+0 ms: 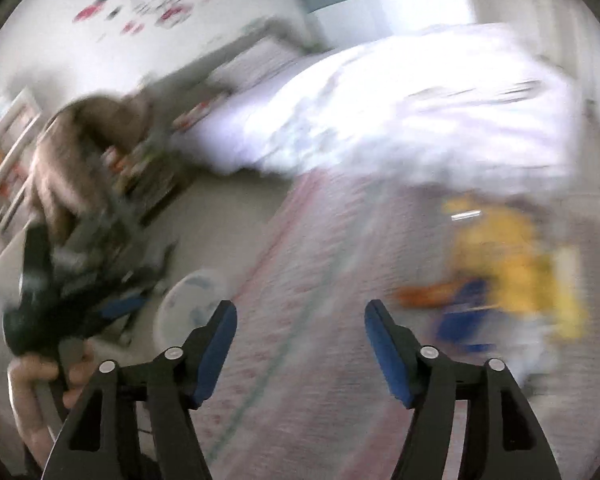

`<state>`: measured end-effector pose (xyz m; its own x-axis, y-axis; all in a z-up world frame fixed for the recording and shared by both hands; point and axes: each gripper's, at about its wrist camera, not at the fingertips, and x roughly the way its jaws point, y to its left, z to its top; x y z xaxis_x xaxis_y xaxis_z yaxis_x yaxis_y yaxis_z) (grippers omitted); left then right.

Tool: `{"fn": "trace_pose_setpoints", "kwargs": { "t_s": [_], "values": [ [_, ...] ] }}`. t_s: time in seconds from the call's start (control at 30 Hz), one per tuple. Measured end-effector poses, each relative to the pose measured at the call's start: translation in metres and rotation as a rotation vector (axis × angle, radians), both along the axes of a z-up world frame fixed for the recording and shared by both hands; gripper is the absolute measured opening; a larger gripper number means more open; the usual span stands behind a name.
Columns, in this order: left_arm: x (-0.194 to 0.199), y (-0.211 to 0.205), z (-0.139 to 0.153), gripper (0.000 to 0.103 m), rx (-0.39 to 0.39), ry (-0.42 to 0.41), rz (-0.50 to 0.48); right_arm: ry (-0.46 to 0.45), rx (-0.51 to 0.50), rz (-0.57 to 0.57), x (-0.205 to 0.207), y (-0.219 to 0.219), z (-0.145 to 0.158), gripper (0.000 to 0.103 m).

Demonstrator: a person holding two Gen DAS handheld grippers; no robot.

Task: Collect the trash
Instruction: 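Move both open tools back to the trash on the bed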

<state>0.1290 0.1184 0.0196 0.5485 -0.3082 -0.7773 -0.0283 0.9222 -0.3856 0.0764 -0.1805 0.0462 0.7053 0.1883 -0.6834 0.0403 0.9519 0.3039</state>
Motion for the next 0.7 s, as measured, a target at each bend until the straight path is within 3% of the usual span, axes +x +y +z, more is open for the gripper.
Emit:
{"fn": "trace_pose_setpoints", "kwargs": {
  "t_s": [0.13, 0.23, 0.3, 0.47, 0.53, 0.7],
  "values": [
    [-0.010, -0.056, 0.003, 0.071, 0.049, -0.023, -0.183, -0.011, -0.039, -0.164, -0.034, -0.081, 0.007, 0.071],
    [-0.019, -0.101, -0.001, 0.072, 0.127, -0.058, -0.302, 0.009, 0.010, -0.306, -0.059, -0.135, -0.020, 0.072],
    [-0.022, -0.123, -0.006, 0.072, 0.125, -0.051, -0.367, 0.087, 0.071, -0.372, -0.064, -0.163, -0.046, 0.072],
    [-0.017, -0.181, -0.029, 0.072, 0.163, -0.007, -0.488, 0.180, 0.038, -0.363, -0.052, -0.174, -0.068, 0.072],
    [-0.012, -0.198, -0.041, 0.072, 0.167, 0.020, -0.491, 0.232, -0.025, -0.366, -0.044, -0.174, -0.073, 0.072],
    [-0.013, -0.241, -0.064, 0.072, 0.221, 0.016, -0.575, 0.311, -0.071, -0.299, -0.037, -0.163, -0.087, 0.071]
  ]
}}
